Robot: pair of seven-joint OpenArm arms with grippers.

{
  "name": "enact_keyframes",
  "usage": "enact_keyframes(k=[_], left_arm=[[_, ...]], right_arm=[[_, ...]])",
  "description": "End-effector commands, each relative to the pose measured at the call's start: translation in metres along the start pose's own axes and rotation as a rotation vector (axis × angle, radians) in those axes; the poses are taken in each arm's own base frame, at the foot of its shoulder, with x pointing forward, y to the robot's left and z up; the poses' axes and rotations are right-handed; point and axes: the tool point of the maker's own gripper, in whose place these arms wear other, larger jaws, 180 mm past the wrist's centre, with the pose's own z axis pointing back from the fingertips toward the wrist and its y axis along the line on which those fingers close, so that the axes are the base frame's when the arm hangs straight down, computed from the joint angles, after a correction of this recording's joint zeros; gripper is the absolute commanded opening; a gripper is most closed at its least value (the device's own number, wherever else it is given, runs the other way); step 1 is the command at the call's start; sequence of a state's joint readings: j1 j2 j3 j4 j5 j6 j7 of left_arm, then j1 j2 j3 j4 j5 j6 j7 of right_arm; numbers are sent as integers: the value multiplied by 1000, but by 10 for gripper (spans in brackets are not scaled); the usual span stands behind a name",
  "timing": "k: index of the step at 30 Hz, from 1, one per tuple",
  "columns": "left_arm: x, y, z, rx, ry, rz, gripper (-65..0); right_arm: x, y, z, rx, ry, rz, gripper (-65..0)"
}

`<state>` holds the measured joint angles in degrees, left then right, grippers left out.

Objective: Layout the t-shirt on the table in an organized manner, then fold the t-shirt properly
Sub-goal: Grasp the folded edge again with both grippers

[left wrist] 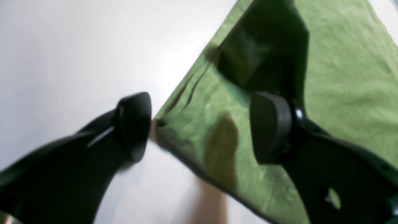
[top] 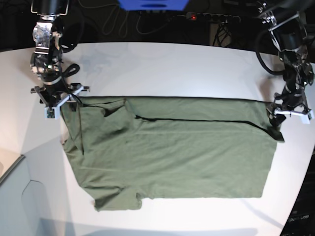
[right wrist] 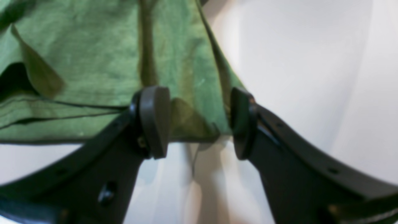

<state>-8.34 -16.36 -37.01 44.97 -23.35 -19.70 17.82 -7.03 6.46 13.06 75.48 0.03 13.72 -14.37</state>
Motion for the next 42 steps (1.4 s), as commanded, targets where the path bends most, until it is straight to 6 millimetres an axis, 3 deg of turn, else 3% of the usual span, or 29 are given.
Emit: enact_keyframes(k=[1, 3, 9, 22, 26, 28, 29, 32, 36, 38, 42], left_arm=[[2, 3, 0, 10, 21, -11, -175], [2, 3, 0, 10, 21, -11, -180], [1, 1, 0, 3, 21, -9, -330], [-3, -3, -2, -3, 29, -10, -366], [-9, -1, -1, -1, 38, 0, -509], [-23, 3, -2, 8, 71, 19, -607], [-31, 5, -3, 15, 91, 30, -650], [-39, 10, -3, 24, 114, 40, -643], [-41, 12, -1, 25, 123, 37, -650], [-35, 11, -1, 23, 112, 28, -650], [-6, 11, 7, 14, 42, -26, -650]], right_arm=[[17, -3, -1, -2, -54, 3, -335], [16, -4, 0, -3, -51, 4, -335], [-19, -26, -2, -56, 33, -55, -335], [-32, -24, -4, -51, 64, -66, -339], [-32, -23, -4, -48, 64, -65, -341], [-32, -23, -4, -48, 64, -65, -343], [-33, -22, -4, -43, 65, -63, -354], [-32, -8, -4, 35, 65, -45, -444], [-34, 2, -3, 97, 73, -26, -650], [-35, 1, -1, 97, 77, -22, -650], [-26, -7, 1, 87, 55, 1, -650]])
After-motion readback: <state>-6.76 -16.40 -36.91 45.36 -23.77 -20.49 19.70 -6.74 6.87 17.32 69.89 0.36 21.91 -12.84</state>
